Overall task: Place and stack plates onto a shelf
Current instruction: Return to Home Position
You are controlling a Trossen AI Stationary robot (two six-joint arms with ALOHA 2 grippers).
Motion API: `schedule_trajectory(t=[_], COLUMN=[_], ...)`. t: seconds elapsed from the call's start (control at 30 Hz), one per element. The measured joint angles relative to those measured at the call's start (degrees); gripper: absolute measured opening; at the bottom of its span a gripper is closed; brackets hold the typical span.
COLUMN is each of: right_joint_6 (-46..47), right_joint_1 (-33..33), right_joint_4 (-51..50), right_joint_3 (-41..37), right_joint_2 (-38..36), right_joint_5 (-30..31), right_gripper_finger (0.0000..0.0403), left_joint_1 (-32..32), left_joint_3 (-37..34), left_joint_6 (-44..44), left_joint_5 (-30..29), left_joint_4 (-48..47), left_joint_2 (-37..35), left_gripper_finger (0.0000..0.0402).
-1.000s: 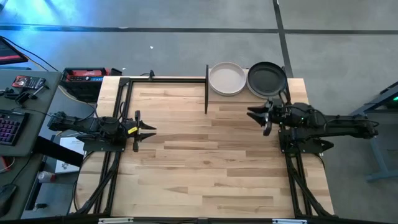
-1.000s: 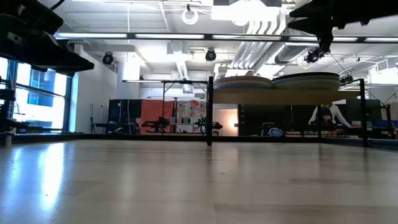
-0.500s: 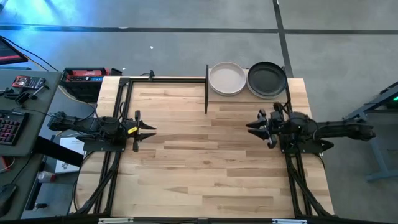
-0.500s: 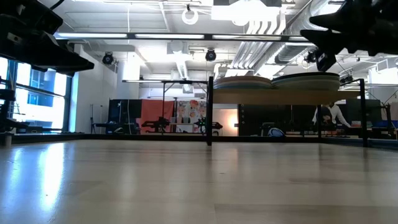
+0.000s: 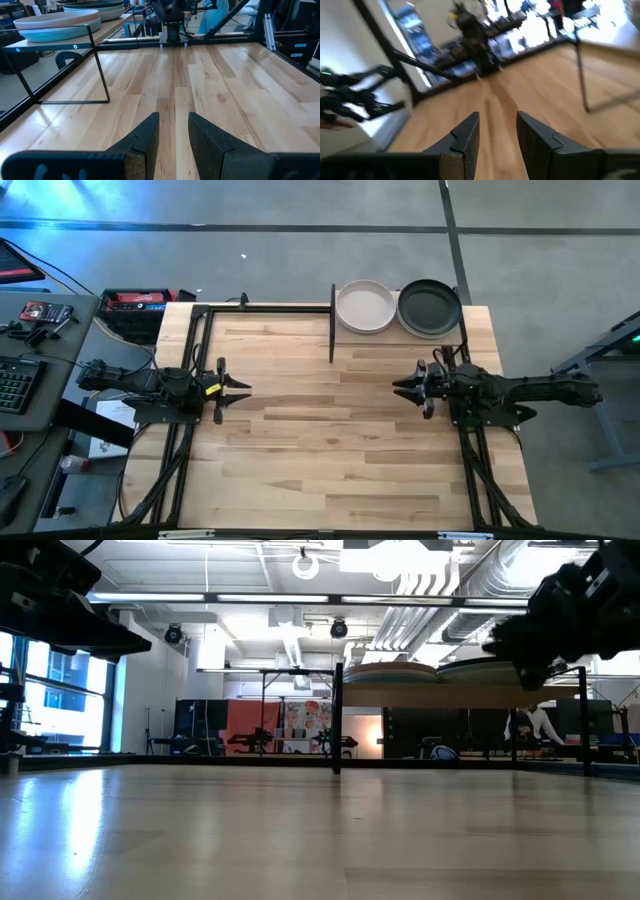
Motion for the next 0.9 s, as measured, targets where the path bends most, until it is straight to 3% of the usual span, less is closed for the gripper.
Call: schedule_trajectory(t=[0.4, 0.9], right_joint_6=[7.33, 11.3], right_joint_1=[0.0, 0.0], right_joint_4=[-15.11, -15.9], right_joint_3=[-0.02, 0.11], right_joint_2=[0.01, 0.02], right_joint_5=[2.79, 1.93], right_gripper_finger=[0.0114, 0.0114], left_joint_1=[0.0, 0.0], left_joint_3=[0.0, 0.0], left_joint_6=[0.0, 0.0], left_joint_5=[0.0, 0.02], left_joint_4=[0.0, 0.0], left_joint_2=[0.0, 0.0], left_gripper_finger=[0.0092, 0.0092])
